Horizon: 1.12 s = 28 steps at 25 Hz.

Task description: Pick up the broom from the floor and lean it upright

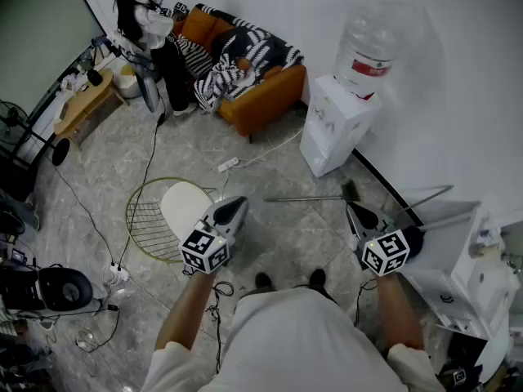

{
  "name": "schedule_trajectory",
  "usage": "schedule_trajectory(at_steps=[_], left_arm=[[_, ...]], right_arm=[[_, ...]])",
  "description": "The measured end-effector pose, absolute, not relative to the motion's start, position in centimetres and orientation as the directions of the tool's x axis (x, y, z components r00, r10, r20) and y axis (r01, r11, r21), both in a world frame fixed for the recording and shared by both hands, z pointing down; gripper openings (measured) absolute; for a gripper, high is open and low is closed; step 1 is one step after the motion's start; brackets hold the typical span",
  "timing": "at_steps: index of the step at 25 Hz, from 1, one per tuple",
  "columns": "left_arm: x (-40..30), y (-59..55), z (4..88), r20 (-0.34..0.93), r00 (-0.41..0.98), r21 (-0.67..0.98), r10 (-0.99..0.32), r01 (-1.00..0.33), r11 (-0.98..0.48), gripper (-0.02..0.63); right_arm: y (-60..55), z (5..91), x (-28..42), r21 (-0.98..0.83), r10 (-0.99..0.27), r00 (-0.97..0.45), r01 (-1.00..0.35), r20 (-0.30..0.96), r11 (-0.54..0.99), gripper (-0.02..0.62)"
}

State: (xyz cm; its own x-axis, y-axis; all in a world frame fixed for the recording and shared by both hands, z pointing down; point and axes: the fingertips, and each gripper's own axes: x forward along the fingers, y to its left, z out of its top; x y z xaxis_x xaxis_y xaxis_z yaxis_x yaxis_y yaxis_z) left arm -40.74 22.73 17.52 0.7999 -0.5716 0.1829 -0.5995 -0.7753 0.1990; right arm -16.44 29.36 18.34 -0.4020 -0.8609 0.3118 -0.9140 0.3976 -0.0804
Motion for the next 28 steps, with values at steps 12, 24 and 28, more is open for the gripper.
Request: schedule_trajectory(at_steps=[12, 24, 28], left_arm=[[-43.4, 22.4, 18.4, 0.185, 0.815, 0.203, -0.55, -0.579, -0.79, 0.009], [-46.8, 23.3, 21.1, 0.22, 0.832, 0.229, -0.509, -0.551, -0.803, 0.009], [-46.5, 22.6, 22.3, 0.234, 0.829, 0.237, -0.509, -0.556, -0.797, 0.009]], right_arm=[[28.7, 18.5, -20.1, -0.07, -0.86, -0.403, -0.913, 0.312, 0.402, -0.006], [30.4, 20.8, -23.6, -0.106, -0.871, -0.364, -0.931, 0.331, 0.349, -0.005], [29.7, 21.8, -23.3, -0.118, -0.864, -0.365, -0.931, 0.346, 0.346, -0.005]])
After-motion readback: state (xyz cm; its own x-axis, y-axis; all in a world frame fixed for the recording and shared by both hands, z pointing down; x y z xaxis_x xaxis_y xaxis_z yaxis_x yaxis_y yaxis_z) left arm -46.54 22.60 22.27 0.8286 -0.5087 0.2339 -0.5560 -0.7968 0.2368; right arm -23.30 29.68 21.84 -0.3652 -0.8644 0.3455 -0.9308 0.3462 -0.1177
